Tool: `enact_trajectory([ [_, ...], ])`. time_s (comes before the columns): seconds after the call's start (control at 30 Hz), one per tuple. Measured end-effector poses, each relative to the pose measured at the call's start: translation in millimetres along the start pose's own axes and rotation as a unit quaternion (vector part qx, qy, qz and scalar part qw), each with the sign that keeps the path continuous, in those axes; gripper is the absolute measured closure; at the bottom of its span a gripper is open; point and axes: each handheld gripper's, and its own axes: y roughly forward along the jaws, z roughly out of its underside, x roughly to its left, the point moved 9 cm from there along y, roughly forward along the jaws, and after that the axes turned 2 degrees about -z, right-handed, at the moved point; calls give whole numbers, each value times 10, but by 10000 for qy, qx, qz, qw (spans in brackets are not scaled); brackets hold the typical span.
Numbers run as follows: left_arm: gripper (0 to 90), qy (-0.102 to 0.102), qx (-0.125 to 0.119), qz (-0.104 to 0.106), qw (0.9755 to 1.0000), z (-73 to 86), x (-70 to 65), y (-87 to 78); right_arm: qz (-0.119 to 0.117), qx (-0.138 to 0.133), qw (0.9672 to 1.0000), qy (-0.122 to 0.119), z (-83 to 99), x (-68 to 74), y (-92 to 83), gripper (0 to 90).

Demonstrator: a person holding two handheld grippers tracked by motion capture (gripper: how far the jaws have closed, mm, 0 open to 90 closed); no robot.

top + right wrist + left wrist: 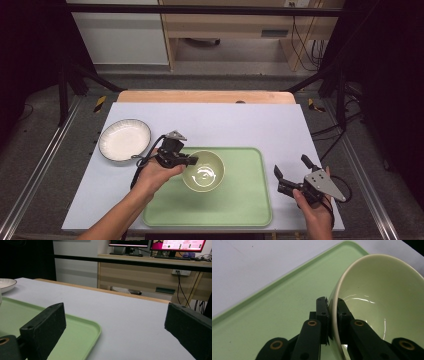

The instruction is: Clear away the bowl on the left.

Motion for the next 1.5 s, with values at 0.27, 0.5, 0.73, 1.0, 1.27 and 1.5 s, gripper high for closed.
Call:
enact_trajectory([
  [0.27, 835, -20, 36, 76, 10000, 41, -29, 13, -1, -6, 10000, 1, 0, 2, 2, 39],
  [0.5, 835, -2, 63, 108, 9999, 61, -48, 25, -6, -7, 10000, -1, 1, 1, 2, 39],
  [0.73, 835, -21, 91, 143, 9999, 105, -53, 42, -7, -3, 10000, 2, 1, 2, 2, 39],
  [1.0, 834, -57, 115, 144, 9998, 139, -29, 29, -20, 16, 10000, -7, 8, 6, 6, 40],
  [1.27, 834, -61, 147, 153, 9998, 187, -4, 33, -15, 22, 10000, -9, 11, 0, 5, 41],
  [1.5, 834, -156, 167, 150, 9996, 237, 37, 36, -26, 30, 10000, -1, 15, 10, 12, 42],
])
